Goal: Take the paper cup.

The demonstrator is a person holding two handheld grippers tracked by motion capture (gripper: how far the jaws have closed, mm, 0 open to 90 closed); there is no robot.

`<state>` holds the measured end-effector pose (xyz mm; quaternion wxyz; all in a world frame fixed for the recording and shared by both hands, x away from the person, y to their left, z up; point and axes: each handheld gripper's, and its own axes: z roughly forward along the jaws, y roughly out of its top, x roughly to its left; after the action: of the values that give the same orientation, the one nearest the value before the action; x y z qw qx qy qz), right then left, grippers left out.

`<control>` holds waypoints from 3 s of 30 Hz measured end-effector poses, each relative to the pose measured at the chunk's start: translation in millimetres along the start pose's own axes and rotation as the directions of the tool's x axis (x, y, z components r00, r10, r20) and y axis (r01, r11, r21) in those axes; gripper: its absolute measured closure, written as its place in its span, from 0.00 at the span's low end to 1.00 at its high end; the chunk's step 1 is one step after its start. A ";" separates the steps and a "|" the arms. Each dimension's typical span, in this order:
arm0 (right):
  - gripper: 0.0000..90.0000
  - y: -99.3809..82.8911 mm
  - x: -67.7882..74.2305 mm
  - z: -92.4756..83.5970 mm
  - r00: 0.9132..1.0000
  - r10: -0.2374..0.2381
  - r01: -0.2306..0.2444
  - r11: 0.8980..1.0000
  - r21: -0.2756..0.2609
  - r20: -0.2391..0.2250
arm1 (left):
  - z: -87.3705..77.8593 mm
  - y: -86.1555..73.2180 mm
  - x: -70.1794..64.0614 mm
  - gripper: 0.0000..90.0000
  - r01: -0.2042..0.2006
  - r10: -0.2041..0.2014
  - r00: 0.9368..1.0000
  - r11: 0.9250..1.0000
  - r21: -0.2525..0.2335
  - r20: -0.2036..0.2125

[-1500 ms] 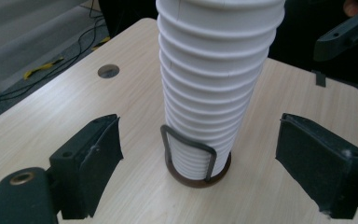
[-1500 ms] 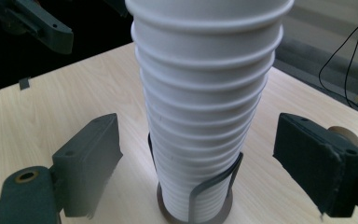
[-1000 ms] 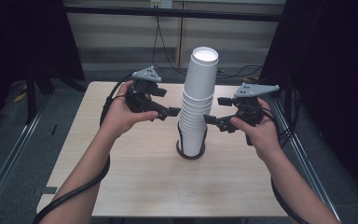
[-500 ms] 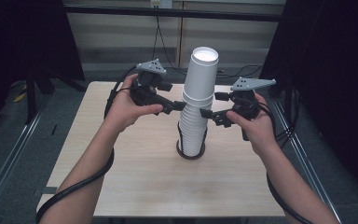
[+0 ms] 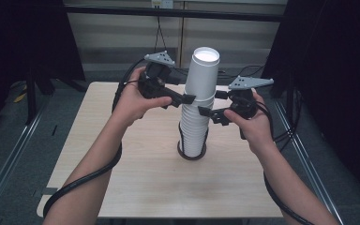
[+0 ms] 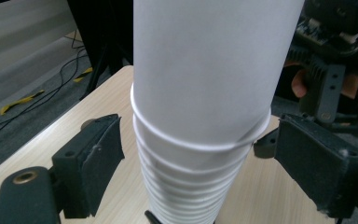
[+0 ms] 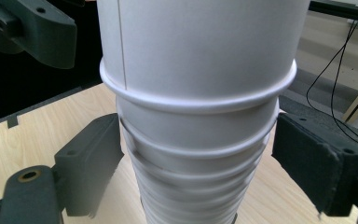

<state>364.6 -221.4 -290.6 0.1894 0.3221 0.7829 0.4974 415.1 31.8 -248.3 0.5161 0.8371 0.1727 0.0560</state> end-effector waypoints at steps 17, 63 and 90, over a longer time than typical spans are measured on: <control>0.16 -2.3 -0.4 2.3 1.000 0.003 -0.003 1.000 -0.018 -0.001 | 21.5 11.9 -2.7 0.14 -0.007 0.007 1.000 1.000 -0.013 -0.001; 0.14 -2.5 1.3 5.5 1.000 -0.018 0.018 1.000 -0.016 0.020 | 37.2 15.6 -5.7 0.13 0.010 -0.014 0.999 0.994 -0.108 -0.037; 0.14 -5.0 2.5 5.8 1.000 -0.012 0.012 0.999 -0.033 0.023 | 23.2 36.0 -10.8 0.14 0.011 -0.018 0.998 0.994 -0.110 -0.061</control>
<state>364.8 -217.4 -297.6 0.2067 0.3200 0.7743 0.5053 419.7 -6.3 -226.2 0.5561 0.8039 0.1915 0.0877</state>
